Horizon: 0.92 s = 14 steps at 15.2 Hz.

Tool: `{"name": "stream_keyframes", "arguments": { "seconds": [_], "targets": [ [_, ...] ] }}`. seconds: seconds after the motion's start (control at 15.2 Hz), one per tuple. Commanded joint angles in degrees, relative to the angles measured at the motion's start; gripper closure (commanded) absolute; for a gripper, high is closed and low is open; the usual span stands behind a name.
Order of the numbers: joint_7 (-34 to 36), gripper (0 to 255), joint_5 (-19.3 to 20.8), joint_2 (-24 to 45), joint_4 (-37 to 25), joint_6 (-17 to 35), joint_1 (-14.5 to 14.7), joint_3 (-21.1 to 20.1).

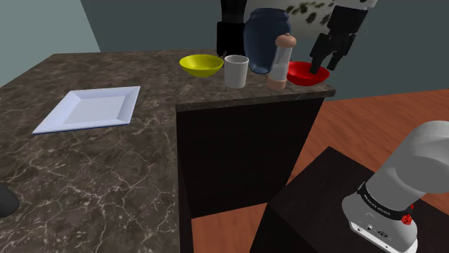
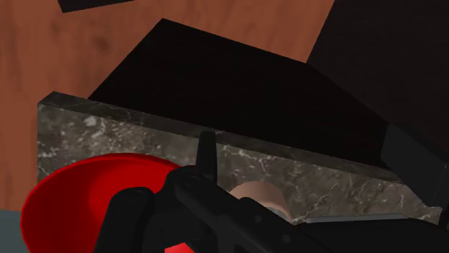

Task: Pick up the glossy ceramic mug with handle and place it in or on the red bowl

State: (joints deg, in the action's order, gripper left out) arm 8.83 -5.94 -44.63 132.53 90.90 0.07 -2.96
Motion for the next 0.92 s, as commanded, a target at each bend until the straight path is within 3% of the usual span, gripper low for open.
{"name": "stream_keyframes", "arguments": {
  "seconds": [0.0, 0.46, 0.86],
  "targets": [
    [0.0, 0, 0.0, 0.0, 0.0, 0.0, 0.0, 0.0],
    [5.2, 0, 0.3, 15.9, -11.7, 3.5, 0.3, -5.6],
    [10.4, 0, 3.1, 30.1, -24.7, 3.7, 0.5, -10.1]
  ]
}}
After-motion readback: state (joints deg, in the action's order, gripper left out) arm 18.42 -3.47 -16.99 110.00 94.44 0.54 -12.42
